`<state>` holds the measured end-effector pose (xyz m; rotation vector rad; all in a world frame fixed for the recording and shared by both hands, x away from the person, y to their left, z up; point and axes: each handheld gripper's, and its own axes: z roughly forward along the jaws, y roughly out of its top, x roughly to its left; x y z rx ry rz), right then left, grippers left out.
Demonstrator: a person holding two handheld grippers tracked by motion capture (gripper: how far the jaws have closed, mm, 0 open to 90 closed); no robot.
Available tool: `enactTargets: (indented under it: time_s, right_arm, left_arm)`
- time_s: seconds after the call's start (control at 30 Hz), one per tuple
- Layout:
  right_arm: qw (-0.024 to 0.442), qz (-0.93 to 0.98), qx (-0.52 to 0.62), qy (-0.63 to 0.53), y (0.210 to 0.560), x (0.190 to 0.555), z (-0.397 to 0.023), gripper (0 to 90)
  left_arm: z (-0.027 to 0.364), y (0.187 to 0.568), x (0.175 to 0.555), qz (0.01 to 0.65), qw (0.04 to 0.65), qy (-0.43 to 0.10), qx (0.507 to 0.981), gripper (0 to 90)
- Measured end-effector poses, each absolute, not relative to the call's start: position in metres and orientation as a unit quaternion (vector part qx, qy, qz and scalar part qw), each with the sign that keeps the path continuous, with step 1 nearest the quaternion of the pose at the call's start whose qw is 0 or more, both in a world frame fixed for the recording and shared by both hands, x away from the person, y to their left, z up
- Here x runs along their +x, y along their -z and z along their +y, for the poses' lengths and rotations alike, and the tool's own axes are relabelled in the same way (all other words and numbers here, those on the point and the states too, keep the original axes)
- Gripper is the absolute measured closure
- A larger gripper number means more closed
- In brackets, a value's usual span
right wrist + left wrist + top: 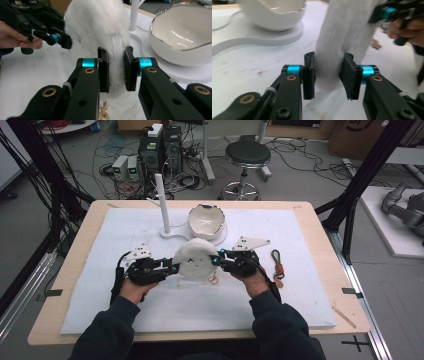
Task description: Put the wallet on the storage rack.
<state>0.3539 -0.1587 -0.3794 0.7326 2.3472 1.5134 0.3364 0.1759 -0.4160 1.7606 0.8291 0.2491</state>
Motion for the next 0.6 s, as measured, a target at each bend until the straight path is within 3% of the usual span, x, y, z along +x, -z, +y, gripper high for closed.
enactTargets:
  time_s: [0.17,0.43,0.6]
  right_arm:
    - [0.141,0.805,0.248,-0.521,0.367,0.362,-0.158,78.6]
    - [0.170,0.810,0.234,-0.510,0.329,0.390,-0.149,78.5]
    - [0.191,0.813,0.225,-0.502,0.304,0.417,-0.136,78.5]
  left_arm:
    - [0.202,0.414,0.336,0.349,0.558,-0.183,0.730,53.7]
    - [0.228,0.415,0.342,0.427,0.543,-0.212,0.691,21.1]
    - [0.230,0.415,0.342,0.425,0.544,-0.219,0.690,19.6]
